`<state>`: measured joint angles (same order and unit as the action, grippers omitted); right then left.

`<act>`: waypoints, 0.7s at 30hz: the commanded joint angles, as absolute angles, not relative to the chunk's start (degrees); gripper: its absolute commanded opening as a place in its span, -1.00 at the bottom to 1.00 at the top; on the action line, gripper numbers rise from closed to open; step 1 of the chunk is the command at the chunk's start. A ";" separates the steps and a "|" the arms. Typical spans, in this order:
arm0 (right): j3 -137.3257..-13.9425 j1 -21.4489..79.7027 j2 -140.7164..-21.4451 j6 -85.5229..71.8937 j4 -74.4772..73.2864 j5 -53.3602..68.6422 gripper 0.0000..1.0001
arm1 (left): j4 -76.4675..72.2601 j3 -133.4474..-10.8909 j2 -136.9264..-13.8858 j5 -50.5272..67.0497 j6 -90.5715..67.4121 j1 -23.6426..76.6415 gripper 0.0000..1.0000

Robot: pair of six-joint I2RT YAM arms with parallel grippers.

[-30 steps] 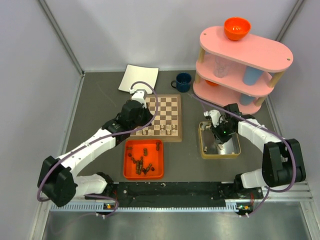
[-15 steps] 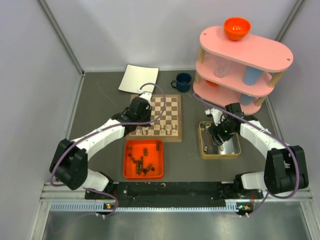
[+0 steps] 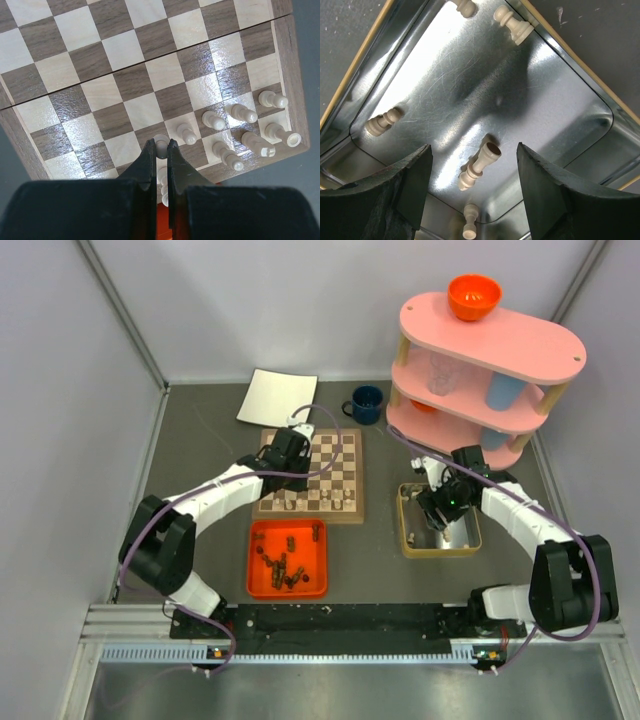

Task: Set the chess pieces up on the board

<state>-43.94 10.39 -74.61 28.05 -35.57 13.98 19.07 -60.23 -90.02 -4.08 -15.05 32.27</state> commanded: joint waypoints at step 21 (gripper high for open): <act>-45.70 10.72 -72.42 28.13 -34.28 13.71 0.35 | 17.84 -59.77 -93.25 -2.11 -15.91 31.20 -0.85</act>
<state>-43.94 10.39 -74.11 28.03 -35.55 13.96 19.33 -60.23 -92.82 -2.57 -15.14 31.53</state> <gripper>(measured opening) 0.674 0.074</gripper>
